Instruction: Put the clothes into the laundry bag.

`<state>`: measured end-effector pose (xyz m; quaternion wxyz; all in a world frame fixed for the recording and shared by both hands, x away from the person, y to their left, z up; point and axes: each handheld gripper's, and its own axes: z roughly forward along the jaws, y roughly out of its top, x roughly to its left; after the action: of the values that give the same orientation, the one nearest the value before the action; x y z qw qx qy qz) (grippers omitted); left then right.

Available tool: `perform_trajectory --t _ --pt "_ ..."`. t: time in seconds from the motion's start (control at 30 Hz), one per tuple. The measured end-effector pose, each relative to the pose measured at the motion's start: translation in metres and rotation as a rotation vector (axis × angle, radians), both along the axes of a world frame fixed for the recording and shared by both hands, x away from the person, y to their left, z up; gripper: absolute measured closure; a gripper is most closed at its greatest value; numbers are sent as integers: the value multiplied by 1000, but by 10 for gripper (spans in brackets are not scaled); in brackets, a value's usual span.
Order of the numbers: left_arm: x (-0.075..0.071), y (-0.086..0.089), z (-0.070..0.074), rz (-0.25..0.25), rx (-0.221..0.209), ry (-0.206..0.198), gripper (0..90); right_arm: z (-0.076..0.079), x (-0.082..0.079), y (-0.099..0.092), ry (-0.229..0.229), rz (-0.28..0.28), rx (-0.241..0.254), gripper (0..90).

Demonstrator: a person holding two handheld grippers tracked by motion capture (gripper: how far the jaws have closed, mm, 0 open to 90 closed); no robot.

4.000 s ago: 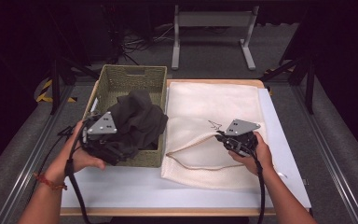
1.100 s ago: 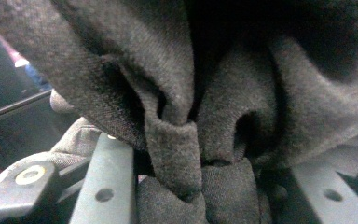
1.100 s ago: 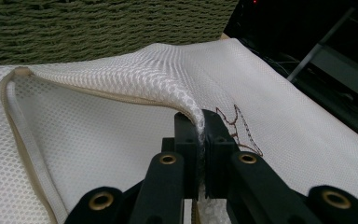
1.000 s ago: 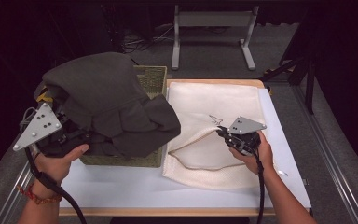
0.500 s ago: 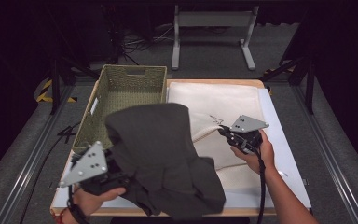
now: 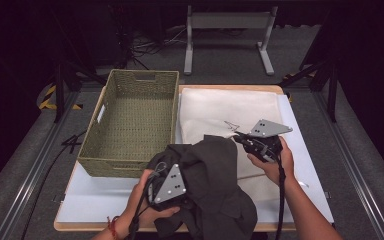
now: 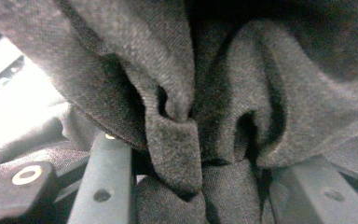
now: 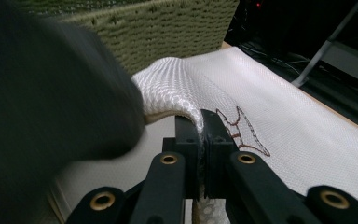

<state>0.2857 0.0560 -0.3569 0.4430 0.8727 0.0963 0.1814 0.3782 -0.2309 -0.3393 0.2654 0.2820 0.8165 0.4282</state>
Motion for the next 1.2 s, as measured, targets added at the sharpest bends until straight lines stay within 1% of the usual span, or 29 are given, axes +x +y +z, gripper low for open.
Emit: perform_trajectory --t 0.03,0.13,0.17,0.2,0.23,0.27,0.3,0.33,0.37,0.4,0.43,0.5,0.57,0.63,0.67,0.7,0.73,0.77,0.83,0.87,0.93,1.0,1.03,1.07,1.13,1.17,1.2 --pt "2 -6 -2 -15 18 14 592 2 0 0 0 0 2 874" --pt "11 -25 -10 -68 76 40 591 7 1 -1 3 0 7 875" --pt "14 -31 -12 -76 102 45 591 9 2 -1 3 -1 4 875" --pt "18 -37 -14 -89 122 61 590 10 2 -1 6 -1 7 875" --pt "20 -41 -16 -93 128 78 589 11 4 -2 10 0 11 875" --pt "22 -47 -17 -94 155 94 588 11 4 -2 13 -1 14 875" --pt "26 -54 -19 -108 197 104 587 12 4 -2 13 2 15 875" --pt "28 -59 -20 -113 207 117 584 13 4 -2 20 9 25 875" --pt "32 -66 -21 -97 241 129 583 13 4 -2 21 13 27 875" --pt "34 -73 -21 -86 271 127 580 15 4 -1 18 17 24 875" --pt "38 -78 -22 -67 285 141 573 15 3 0 16 22 24 875" --pt "47 -87 -23 -32 302 146 561 17 1 3 13 33 16 877" --pt "54 -92 -25 -8 295 162 549 19 -2 6 3 41 10 877" --pt "61 -96 -26 15 301 168 544 21 -4 7 -12 49 7 878" --pt "64 -97 -27 15 303 168 540 22 -5 7 -13 54 10 879" --pt "66 -99 -27 24 316 171 540 23 -6 8 -13 56 9 879" --pt "68 -100 -27 35 319 174 537 25 -7 7 -22 64 6 880" --pt "70 -102 -26 57 317 161 533 25 -8 7 -24 70 8 880" --pt "75 -105 -24 107 317 117 531 28 -11 8 -36 79 15 881" --pt "78 -105 -23 135 294 114 528 30 -13 8 -43 84 21 881" --pt "86 -106 -24 185 259 122 527 34 -17 8 -54 96 28 882" --pt "93 -107 -24 221 238 145 522 34 -19 10 -58 100 12 882" --pt "97 -108 -26 241 233 150 521 33 -19 10 -58 100 4 882" --pt "100 -109 -26 266 226 164 519 31 -19 11 -56 101 -3 882" --pt "105 -110 -28 314 201 163 510 26 -18 11 -45 98 -4 882" --pt "105 -110 -28 314 201 163 497 26 -18 11 -45 98 -4 882" --pt "109 -109 -30 322 179 180 497 24 -18 10 -43 96 -8 883"
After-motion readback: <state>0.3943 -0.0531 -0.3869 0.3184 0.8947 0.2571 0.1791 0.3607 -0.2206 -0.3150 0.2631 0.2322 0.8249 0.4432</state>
